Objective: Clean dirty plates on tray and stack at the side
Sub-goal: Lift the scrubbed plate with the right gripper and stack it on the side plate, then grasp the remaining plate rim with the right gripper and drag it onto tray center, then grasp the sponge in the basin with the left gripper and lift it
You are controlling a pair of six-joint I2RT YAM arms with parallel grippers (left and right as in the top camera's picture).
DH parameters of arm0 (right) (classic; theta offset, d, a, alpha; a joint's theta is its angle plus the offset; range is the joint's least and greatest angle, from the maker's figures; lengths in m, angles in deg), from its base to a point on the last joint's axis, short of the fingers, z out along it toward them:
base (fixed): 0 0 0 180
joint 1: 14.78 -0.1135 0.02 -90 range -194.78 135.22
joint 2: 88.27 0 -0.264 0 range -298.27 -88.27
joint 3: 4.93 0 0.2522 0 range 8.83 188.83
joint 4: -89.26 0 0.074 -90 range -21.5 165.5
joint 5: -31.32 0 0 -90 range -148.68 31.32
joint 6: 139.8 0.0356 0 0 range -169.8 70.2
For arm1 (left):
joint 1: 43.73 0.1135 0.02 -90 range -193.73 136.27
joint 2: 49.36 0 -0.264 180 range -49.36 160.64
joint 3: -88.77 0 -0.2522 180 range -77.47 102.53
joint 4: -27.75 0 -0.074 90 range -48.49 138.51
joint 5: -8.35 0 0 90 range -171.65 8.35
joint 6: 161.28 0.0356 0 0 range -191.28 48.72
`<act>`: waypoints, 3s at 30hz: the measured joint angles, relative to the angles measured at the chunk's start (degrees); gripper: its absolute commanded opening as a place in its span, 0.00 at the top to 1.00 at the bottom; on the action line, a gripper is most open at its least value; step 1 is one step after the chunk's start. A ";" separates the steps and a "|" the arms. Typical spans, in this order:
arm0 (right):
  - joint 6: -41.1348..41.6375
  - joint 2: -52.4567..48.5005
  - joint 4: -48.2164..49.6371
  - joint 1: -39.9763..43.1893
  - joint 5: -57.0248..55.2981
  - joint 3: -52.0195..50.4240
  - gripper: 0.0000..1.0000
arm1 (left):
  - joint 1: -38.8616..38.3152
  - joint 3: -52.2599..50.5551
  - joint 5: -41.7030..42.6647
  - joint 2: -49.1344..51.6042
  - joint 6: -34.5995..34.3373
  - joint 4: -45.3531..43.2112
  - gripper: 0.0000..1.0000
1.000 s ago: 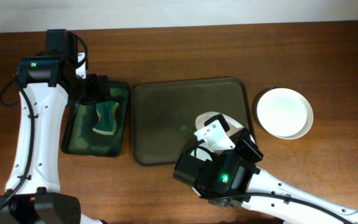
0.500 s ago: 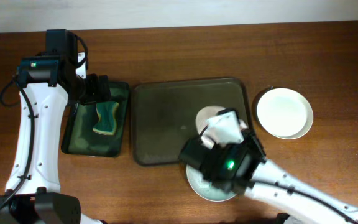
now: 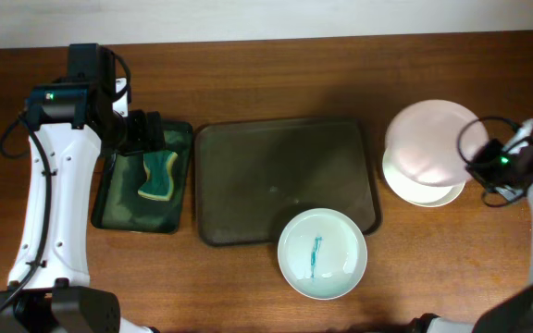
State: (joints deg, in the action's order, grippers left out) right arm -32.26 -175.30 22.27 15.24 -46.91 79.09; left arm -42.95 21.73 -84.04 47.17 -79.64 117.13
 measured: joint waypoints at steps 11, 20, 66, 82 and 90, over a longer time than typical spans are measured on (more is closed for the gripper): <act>-4.26 -8.76 -3.02 2.47 7.50 0.02 0.50 | 0.00 0.00 0.00 0.00 0.00 0.04 0.01; -19.28 -0.92 -17.73 -20.24 12.17 0.02 0.55 | 0.00 0.00 0.00 0.00 0.00 0.02 0.01; -8.33 -10.32 31.06 -42.69 0.98 -14.64 0.91 | 0.00 0.00 0.00 0.00 0.00 0.00 0.01; 1.51 -11.32 2.01 -43.19 -0.90 0.44 0.64 | 0.00 0.00 0.02 0.00 0.00 0.00 0.01; 3.80 -22.25 5.75 -43.21 0.17 -1.25 0.86 | 0.00 0.00 0.72 0.00 0.00 -0.15 0.01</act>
State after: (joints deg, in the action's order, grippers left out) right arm -28.45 -197.55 28.02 -27.97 -46.74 77.85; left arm -42.95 21.73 -83.32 47.17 -79.64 116.97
